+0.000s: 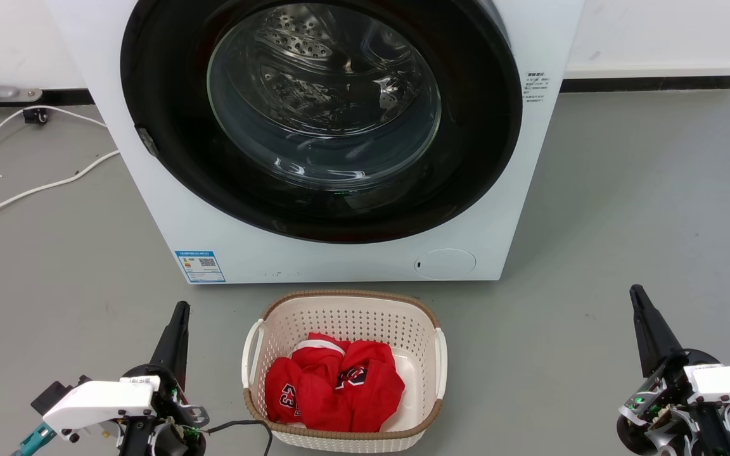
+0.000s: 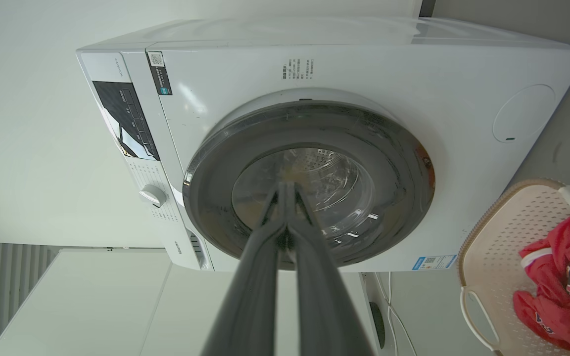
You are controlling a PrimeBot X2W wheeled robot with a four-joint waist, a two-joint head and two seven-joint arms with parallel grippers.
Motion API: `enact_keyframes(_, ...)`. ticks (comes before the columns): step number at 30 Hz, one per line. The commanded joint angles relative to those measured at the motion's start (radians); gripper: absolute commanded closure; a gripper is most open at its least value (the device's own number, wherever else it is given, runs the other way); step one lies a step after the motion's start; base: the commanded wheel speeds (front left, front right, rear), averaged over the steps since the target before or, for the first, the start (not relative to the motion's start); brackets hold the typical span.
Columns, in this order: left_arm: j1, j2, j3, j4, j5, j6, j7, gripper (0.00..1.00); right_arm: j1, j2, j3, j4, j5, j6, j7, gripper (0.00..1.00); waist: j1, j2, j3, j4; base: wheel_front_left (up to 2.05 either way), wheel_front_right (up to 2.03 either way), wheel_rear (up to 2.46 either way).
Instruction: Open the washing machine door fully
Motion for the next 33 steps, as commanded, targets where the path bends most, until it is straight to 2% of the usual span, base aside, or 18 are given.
enact_keyframes(1,-0.01,-0.001,0.003,0.001,0.0,-0.003,0.004,1.0,-0.014,0.003,-0.001,0.001,-0.001,0.0,0.002,1.0,0.0,0.0,0.0,0.0,0.0,0.0,0.0)
enact_keyframes(5,-0.01,-0.002,0.003,0.001,0.0,-0.003,0.004,1.0,-0.014,0.003,-0.001,0.002,-0.002,0.0,0.002,1.0,0.0,0.0,0.0,0.0,0.0,0.0,0.0)
enact_keyframes(6,0.0,0.0,0.0,0.0,0.0,0.0,0.0,0.0,0.0,0.0,0.0,0.0,0.0,0.0,0.0,0.0,0.0,0.0,0.0,0.0,0.0,0.0,0.0)
enact_keyframes(14,0.015,-0.002,-0.024,-0.001,0.011,0.0,-0.032,0.0,0.029,0.002,0.012,-0.007,0.001,0.0,-0.032,0.0,0.0,0.0,-0.001,-0.001,0.0,0.0,0.0)
enact_keyframes(20,0.02,-0.002,-0.027,-0.033,0.06,0.0,-0.061,0.0,0.044,0.002,0.017,-0.036,-0.045,0.0,-0.061,0.0,0.0,0.0,-0.004,-0.002,0.0,0.0,0.0)
enact_keyframes(24,0.02,-0.002,-0.03,-0.06,0.134,0.0,-0.079,0.0,0.052,0.002,0.018,-0.06,-0.124,0.0,-0.08,0.0,0.0,0.0,-0.005,-0.002,0.0,0.0,0.0)
enact_keyframes(33,0.019,-0.001,-0.039,-0.114,0.311,0.0,-0.118,0.0,0.067,0.002,0.029,-0.124,-0.394,0.0,-0.118,0.0,0.0,0.0,-0.008,-0.003,0.0,0.0,0.0)
